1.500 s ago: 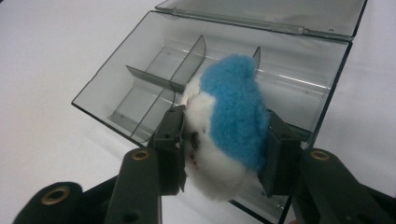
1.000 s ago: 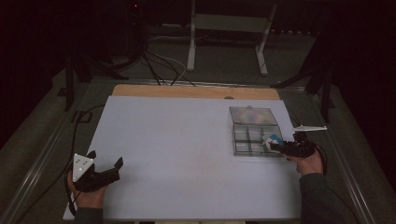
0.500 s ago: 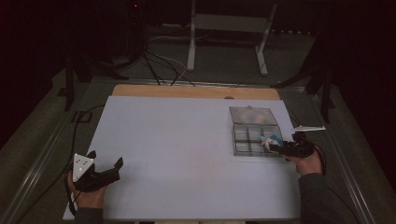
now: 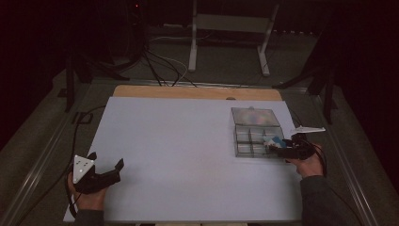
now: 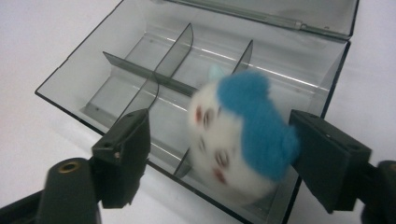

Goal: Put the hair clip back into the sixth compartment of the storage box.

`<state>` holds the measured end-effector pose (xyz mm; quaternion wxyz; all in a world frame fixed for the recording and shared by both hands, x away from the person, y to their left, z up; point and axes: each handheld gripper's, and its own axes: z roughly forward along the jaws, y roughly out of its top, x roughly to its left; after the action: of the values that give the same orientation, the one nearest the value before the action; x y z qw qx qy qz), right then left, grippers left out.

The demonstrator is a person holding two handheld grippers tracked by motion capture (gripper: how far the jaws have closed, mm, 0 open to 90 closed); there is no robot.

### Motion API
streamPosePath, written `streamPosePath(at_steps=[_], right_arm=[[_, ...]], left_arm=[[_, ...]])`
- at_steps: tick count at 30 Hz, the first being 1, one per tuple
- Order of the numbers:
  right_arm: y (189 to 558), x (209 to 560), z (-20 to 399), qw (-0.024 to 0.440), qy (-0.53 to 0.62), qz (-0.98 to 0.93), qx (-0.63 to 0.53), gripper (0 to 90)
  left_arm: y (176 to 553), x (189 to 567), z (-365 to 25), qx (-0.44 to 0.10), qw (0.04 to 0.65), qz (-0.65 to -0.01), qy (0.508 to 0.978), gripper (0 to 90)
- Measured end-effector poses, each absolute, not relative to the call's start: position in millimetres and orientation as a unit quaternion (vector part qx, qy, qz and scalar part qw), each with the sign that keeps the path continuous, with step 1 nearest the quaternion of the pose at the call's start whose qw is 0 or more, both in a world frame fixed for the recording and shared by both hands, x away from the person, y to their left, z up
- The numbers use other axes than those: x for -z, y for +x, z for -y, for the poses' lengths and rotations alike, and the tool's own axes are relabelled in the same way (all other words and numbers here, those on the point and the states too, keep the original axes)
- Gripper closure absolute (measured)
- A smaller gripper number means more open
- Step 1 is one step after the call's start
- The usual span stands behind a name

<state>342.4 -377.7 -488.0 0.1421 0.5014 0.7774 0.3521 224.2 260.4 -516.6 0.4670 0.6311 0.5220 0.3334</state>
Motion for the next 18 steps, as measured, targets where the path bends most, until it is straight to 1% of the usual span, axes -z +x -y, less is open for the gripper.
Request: streamPosePath(at_steps=[2,3,10,13,18], right_arm=[[342,487,378,0.145,0.501,-0.777,-0.353,19.9],[341,486,378,0.152,0.504,-0.774,-0.354,17.4],[340,484,379,0.164,0.507,-0.766,-0.359,14.2],[340,480,379,0.171,0.511,-0.758,-0.367,10.5],[341,477,380,0.178,0.516,-0.747,-0.379,7.0]], left_arm=[[224,516,-260,-0.334,0.467,-0.522,0.631,1.3],[224,516,-260,-0.334,0.467,-0.522,0.631,1.3],[224,516,-260,-0.334,0.468,-0.522,0.630,1.3],[223,516,-261,-0.334,0.469,-0.523,0.629,1.3],[224,516,-260,-0.334,0.467,-0.523,0.630,1.3]])
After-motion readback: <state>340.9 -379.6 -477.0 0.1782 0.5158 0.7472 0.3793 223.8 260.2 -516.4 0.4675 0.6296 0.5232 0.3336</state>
